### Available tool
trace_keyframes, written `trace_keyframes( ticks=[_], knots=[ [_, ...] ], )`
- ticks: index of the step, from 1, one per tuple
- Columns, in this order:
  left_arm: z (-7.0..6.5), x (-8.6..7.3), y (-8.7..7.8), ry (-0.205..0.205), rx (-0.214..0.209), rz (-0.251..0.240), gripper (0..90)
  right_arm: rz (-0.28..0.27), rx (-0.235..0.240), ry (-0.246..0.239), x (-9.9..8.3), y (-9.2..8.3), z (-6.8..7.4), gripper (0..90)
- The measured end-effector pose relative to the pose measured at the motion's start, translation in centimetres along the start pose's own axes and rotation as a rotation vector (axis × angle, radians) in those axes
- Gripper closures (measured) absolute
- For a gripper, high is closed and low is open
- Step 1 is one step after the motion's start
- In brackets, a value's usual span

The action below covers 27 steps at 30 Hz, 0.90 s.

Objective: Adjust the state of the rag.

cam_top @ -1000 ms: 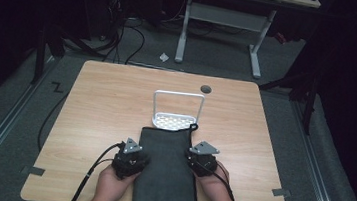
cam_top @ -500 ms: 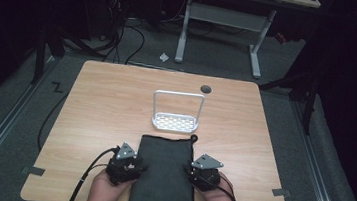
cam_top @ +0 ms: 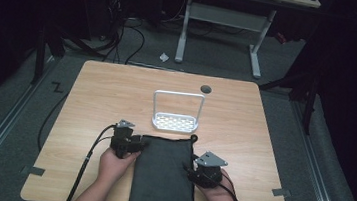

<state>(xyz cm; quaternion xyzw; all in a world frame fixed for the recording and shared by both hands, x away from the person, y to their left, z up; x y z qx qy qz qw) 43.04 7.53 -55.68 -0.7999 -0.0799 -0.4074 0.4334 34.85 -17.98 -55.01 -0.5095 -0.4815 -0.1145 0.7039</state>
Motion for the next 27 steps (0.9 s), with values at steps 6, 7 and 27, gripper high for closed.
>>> trace_keyframes(
  ticks=[6, 7, 27],
  knots=[
    [-0.3, -0.6, 0.2, 0.057, -0.005, -0.027, 69.1, -0.005, -0.019, 0.060, 2.2, 1.7, -1.1, 41.1],
    [-0.4, -0.7, 0.2, 0.066, -0.002, -0.039, 71.7, 0.000, -0.022, 0.073, 2.6, 2.2, -1.4, 40.0],
    [-0.6, -1.0, 0.1, 0.079, -0.003, -0.044, 76.1, 0.080, -0.001, 0.133, 2.4, 4.8, -2.0, 56.2]
  ],
)
Point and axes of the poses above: each handheld gripper's, and its own axes: y roughly forward along the jaws, x roughly out of its top, z roughly to its left, the point moved 4 cm from there along y, roughly forward along the jaws, and after that the axes turned 6 degrees about y, right-handed, at the moved point
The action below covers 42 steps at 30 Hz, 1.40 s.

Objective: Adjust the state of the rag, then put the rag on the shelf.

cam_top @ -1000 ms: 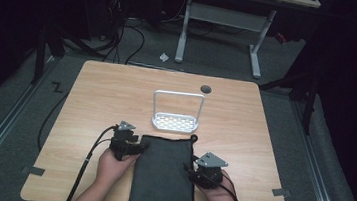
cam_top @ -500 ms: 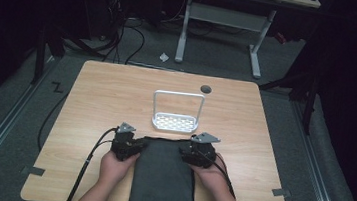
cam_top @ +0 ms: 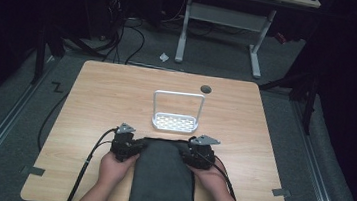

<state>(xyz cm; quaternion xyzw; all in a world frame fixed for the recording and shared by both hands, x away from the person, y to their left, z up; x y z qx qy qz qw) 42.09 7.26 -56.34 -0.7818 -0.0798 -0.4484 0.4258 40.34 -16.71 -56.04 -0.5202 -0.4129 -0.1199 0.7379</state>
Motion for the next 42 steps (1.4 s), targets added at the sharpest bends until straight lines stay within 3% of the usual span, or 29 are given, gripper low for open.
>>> trace_keyframes(
  ticks=[5, 8, 16, 23, 33, 42],
  knots=[
    [0.0, 0.0, 0.0, -0.006, -0.005, 0.000, 76.1, 0.007, 0.017, 0.001, 0.0, -0.1, 0.4, 68.9],
    [0.0, 0.0, 0.0, -0.005, -0.003, 0.000, 76.2, 0.004, 0.013, -0.002, 0.0, 0.0, 0.6, 71.8],
    [0.0, 0.0, -0.1, -0.009, 0.000, -0.002, 78.5, -0.006, 0.007, -0.018, 0.0, 0.0, 0.8, 74.5],
    [-0.5, 0.2, -0.6, 0.029, 0.010, -0.028, 82.4, -0.025, 0.004, -0.021, 0.1, -0.3, 1.0, 75.6],
    [-1.8, 1.9, -2.9, 0.058, 0.004, -0.152, 83.1, -0.122, 0.017, -0.037, 1.0, -2.3, 1.6, 75.8],
    [-3.2, 4.3, -5.3, 0.117, 0.029, -0.241, 83.2, -0.222, -0.029, -0.055, 3.0, -4.7, 2.1, 76.5]
  ],
)
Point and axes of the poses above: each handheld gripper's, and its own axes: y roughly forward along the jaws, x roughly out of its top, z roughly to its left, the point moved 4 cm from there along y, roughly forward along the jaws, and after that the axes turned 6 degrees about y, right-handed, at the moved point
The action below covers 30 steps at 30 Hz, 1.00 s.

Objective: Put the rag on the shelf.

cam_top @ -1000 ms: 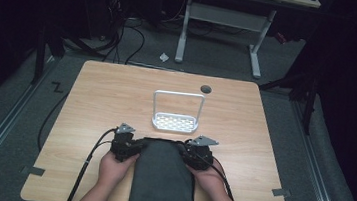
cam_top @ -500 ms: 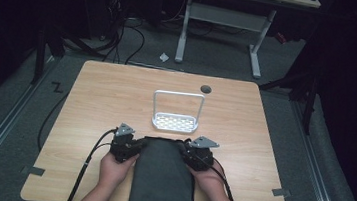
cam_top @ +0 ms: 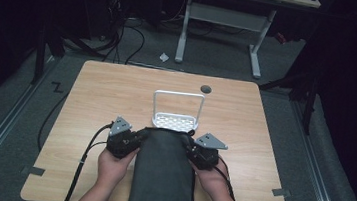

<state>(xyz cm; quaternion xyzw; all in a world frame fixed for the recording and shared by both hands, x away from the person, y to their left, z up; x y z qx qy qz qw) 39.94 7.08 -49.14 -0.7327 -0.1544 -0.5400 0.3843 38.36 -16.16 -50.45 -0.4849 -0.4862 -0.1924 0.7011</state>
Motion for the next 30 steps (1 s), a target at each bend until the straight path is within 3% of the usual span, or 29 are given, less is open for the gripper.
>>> trace_keyframes(
  ticks=[5, 19, 30],
  knots=[
    [-0.5, 2.0, -0.7, 0.025, 0.002, -0.045, 83.2, -0.044, -0.022, 0.001, 1.5, -0.9, 0.1, 76.9],
    [-1.0, 7.1, -2.8, 0.077, 0.024, -0.169, 83.5, -0.203, -0.003, -0.028, 6.3, -3.7, 0.1, 76.9],
    [-1.4, 11.0, -4.2, 0.126, 0.036, -0.249, 83.8, -0.310, -0.015, -0.048, 10.2, -5.8, 0.0, 76.9]
  ],
)
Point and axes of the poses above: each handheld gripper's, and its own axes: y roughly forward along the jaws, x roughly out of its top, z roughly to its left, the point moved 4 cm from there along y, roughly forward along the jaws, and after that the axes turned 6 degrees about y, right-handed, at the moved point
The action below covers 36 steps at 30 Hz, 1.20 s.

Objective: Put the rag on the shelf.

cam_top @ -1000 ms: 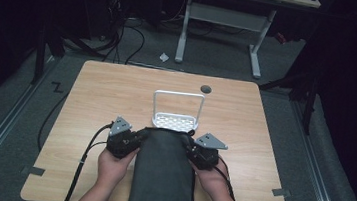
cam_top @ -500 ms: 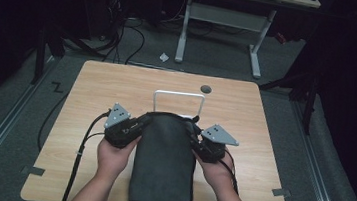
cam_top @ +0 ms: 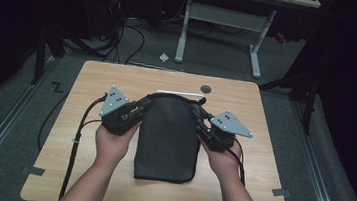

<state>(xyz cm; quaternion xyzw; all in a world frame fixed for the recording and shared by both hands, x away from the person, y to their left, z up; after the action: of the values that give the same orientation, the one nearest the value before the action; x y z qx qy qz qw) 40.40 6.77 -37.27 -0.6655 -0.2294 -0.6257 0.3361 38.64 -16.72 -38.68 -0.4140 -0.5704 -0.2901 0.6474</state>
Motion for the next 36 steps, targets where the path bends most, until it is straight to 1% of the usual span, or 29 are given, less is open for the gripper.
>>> trace_keyframes(
  ticks=[4, 7, 13, 17, 24, 28, 30, 34, 36],
  knots=[
    [0.0, 1.3, 0.0, 0.021, 0.002, -0.014, 84.0, -0.027, -0.003, -0.024, 1.4, -0.2, -0.1, 77.0],
    [0.1, 2.3, 0.0, 0.025, 0.004, -0.035, 84.1, -0.048, -0.006, -0.029, 2.3, -0.4, -0.1, 77.0],
    [0.5, 4.0, -0.1, 0.045, 0.011, -0.058, 84.2, -0.080, -0.012, -0.049, 4.0, -0.6, -0.2, 77.0],
    [0.7, 4.6, -0.2, 0.047, 0.015, -0.071, 84.4, -0.097, -0.015, -0.058, 4.8, -0.8, -0.2, 77.0],
    [0.9, 4.8, -0.1, 0.050, 0.017, -0.067, 84.4, -0.093, -0.018, -0.064, 5.2, -0.6, -0.3, 77.0],
    [1.1, 5.5, 0.2, 0.061, 0.017, -0.066, 84.4, -0.097, -0.026, -0.076, 5.8, -0.5, -0.5, 77.0],
    [1.4, 5.9, 0.7, 0.065, 0.016, -0.066, 84.4, -0.102, -0.033, -0.081, 6.2, -0.3, -0.7, 76.9],
    [2.1, 6.5, 1.9, 0.082, 0.024, -0.043, 84.4, -0.095, -0.044, -0.082, 6.7, 0.5, -1.4, 77.0],
    [2.5, 6.7, 2.5, 0.087, 0.026, -0.040, 84.4, -0.096, -0.047, -0.074, 6.9, 0.9, -1.9, 77.0]
  ],
)
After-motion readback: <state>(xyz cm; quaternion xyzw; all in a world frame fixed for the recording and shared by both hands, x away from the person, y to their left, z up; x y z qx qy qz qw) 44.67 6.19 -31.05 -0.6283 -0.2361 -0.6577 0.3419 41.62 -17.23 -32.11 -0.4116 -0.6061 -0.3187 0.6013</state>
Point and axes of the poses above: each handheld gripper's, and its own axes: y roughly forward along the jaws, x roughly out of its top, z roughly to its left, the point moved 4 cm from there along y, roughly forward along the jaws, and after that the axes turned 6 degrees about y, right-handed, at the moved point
